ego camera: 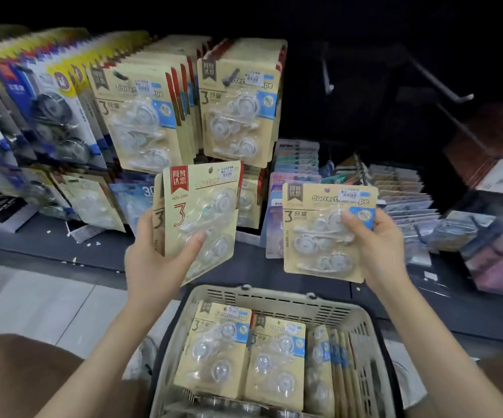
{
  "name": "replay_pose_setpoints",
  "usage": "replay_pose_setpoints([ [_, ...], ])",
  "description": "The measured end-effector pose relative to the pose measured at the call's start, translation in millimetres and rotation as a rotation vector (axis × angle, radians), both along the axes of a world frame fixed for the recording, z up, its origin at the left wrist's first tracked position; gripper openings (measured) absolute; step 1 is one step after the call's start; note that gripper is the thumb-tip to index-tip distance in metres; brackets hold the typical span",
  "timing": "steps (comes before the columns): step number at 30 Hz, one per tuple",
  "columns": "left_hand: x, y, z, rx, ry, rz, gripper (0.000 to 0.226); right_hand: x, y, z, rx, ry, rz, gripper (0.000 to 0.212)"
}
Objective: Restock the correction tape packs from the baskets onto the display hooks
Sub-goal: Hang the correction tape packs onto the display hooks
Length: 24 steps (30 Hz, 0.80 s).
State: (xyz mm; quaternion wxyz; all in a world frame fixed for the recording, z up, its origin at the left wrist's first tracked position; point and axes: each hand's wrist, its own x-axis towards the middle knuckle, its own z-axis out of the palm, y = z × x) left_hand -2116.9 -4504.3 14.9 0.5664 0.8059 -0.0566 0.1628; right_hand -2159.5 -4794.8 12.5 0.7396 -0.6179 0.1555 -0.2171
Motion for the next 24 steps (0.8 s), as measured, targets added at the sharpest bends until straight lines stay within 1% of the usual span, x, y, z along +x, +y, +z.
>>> replay_pose_setpoints([
  [4, 9.2, -11.5, 33.4, -0.088, -0.175, 0.007, 0.055, 11.6, 3.4, 48.7, -0.191, -0.135, -0.055, 0.018],
  [6, 15.7, -11.1, 49.6, -0.090, -0.251, 0.026, 0.056, 20.3, 13.8, 67.7, -0.277, -0.177, -0.055, 0.018],
  [10, 33.9, -5.0, 83.2, -0.072, -0.383, 0.090, 0.053, 46.6, 42.7, 93.7, -0.350, -0.206, -0.023, 0.020],
  [16, 67.0, 7.8, 119.2, -0.056, -0.477, 0.163, 0.054, 98.9, 78.2, 113.3, -0.264, -0.156, 0.049, 0.014],
  [20, 84.8, 10.6, 130.9, -0.067, -0.464, 0.168, 0.059, 118.2, 85.7, 116.9, -0.183, -0.121, 0.061, 0.012],
  [24, 97.2, 10.8, 135.8, -0.099, -0.444, 0.174, 0.059, 122.2, 86.8, 117.4, -0.172, -0.101, 0.062, 0.013],
])
